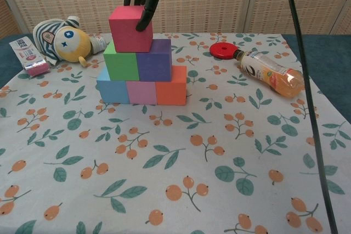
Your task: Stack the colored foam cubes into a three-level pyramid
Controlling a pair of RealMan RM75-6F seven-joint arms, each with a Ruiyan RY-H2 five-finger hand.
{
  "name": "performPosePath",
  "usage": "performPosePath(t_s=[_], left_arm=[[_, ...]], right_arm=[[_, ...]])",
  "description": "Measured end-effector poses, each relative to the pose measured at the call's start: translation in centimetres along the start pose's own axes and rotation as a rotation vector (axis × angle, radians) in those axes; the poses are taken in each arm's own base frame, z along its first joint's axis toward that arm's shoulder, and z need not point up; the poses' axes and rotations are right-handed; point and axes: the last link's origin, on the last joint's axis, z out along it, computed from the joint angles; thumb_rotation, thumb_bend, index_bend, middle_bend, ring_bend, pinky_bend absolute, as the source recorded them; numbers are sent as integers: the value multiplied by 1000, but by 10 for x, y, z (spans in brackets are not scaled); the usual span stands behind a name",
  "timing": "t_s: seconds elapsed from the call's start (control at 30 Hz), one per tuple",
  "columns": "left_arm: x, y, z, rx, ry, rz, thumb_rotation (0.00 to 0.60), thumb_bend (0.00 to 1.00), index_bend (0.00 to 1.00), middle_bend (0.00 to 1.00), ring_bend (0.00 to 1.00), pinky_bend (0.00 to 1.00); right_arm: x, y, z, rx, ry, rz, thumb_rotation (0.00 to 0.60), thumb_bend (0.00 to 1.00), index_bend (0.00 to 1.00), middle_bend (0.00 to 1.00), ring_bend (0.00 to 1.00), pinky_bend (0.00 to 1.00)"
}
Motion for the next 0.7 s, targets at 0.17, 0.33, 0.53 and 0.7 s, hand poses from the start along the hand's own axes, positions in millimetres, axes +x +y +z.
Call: performPosePath(t_s=[0.17,0.33,0.53,0.7], left_arm=[[0,0,0,1,0,-1,600,325,285,0,0,19],[0,0,0,0,0,-3,600,324,284,0,0,19],[0,0,1,0,-2,-1,600,325,284,0,0,19],[0,1,1,1,-2,0,600,325,283,0,0,19]], right_arm=[[0,1,0,-3,-1,0,600,104,397,357,117,82],[-2,2,0,-7,-9,-11,600,105,397,357,115,81],[-1,2,-1,-9,-5,-6,600,105,397,357,113,82],[2,2,-3,-4,2,0,600,104,397,357,113,81]])
